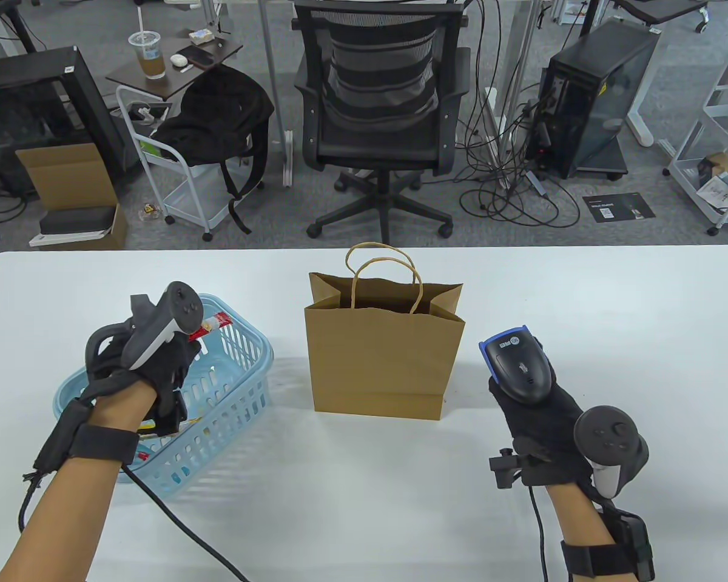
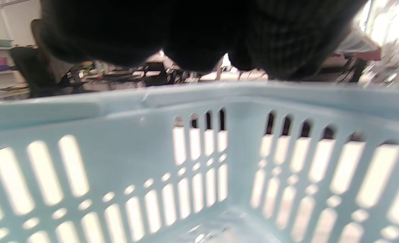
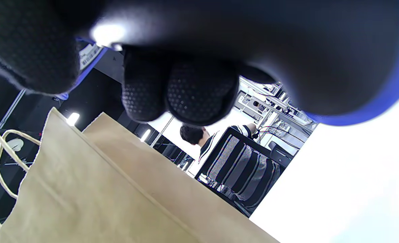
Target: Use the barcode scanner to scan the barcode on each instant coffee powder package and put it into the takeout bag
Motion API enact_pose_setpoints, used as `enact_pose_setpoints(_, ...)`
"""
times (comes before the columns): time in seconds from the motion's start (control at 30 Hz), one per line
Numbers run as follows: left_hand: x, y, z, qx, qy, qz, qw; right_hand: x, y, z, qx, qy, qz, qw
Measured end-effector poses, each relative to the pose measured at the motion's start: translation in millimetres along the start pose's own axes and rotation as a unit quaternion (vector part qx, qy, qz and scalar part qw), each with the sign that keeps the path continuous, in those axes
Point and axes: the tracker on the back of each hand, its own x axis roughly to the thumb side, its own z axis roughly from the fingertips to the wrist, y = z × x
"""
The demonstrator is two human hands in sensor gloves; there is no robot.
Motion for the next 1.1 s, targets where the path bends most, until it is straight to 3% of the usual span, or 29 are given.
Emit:
enact_pose_setpoints(0.23,17,23,35,0.053,-0.111,0.093,0.988,2,-3,0,-0.006,-0.003,-0.006,1.000)
enact_pose_setpoints(0.57,47,15,76,0.077,-0.216,0.248,0.941,2,-3,1,-0.008,-0.010,-0.008,1.000)
enact_pose_setpoints(0.67,57,8,87,0.083,-0.234,0.306,0.919,3,-3,1,-0.008,-0.014,-0.009,1.000)
enact_pose_setpoints(0.83,78,-14,102,0.069,-0.256,0.428,0.864,5,-4,3,-0.017,-0.026,0.002,1.000)
enact_pose_setpoints(0.97,97,-43,112,0.047,-0.287,0.488,0.823,9,-5,4,-0.020,-0.044,0.003,0.999)
enact_pose_setpoints(1.1,109,-74,115,0.014,-0.303,0.518,0.800,13,-4,5,-0.018,-0.066,0.020,0.997)
